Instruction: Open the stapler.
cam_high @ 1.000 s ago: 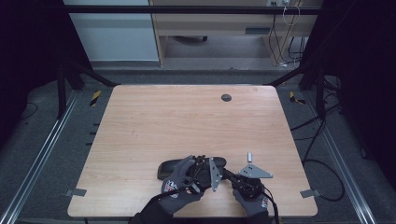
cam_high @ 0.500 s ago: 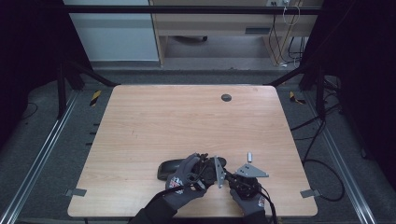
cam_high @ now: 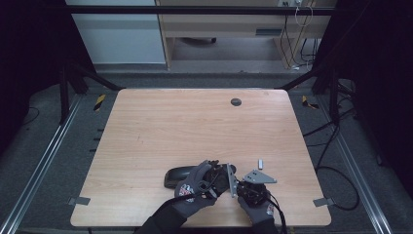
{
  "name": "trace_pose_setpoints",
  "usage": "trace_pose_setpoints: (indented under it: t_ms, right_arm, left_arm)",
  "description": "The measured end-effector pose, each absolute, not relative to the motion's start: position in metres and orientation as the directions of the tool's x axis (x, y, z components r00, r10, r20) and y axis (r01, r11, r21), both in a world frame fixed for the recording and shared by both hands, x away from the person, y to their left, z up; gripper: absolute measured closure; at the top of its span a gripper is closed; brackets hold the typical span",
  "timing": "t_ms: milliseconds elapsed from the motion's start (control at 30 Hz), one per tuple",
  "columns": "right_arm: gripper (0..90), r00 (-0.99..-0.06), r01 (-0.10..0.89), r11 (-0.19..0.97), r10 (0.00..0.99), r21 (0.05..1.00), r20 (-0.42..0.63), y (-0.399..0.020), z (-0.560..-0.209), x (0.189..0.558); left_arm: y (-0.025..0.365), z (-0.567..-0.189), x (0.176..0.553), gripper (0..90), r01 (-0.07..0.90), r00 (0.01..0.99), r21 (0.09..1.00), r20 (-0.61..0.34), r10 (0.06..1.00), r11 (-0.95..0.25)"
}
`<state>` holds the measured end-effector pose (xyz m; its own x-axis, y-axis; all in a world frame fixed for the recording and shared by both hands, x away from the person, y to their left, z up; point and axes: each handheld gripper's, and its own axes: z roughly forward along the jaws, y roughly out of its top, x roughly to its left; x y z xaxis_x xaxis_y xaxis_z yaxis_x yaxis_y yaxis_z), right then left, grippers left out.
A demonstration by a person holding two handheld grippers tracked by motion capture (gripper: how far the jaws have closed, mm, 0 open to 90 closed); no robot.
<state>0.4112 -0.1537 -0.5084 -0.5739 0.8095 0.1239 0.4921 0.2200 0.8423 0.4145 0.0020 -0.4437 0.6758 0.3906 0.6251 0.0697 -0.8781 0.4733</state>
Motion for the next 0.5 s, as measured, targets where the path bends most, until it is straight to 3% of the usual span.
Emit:
trace_pose_setpoints:
  t_ms: [500]
  right_arm:
    - [90.0,-0.58,0.483,0.232,0.807,0.844,0.11,-0.1493,-0.5085,0.4097]
  left_arm:
    - [0.0051,-0.4449,0.4119,47.3,0.043,0.66,0.489,0.641,0.392,-0.871]
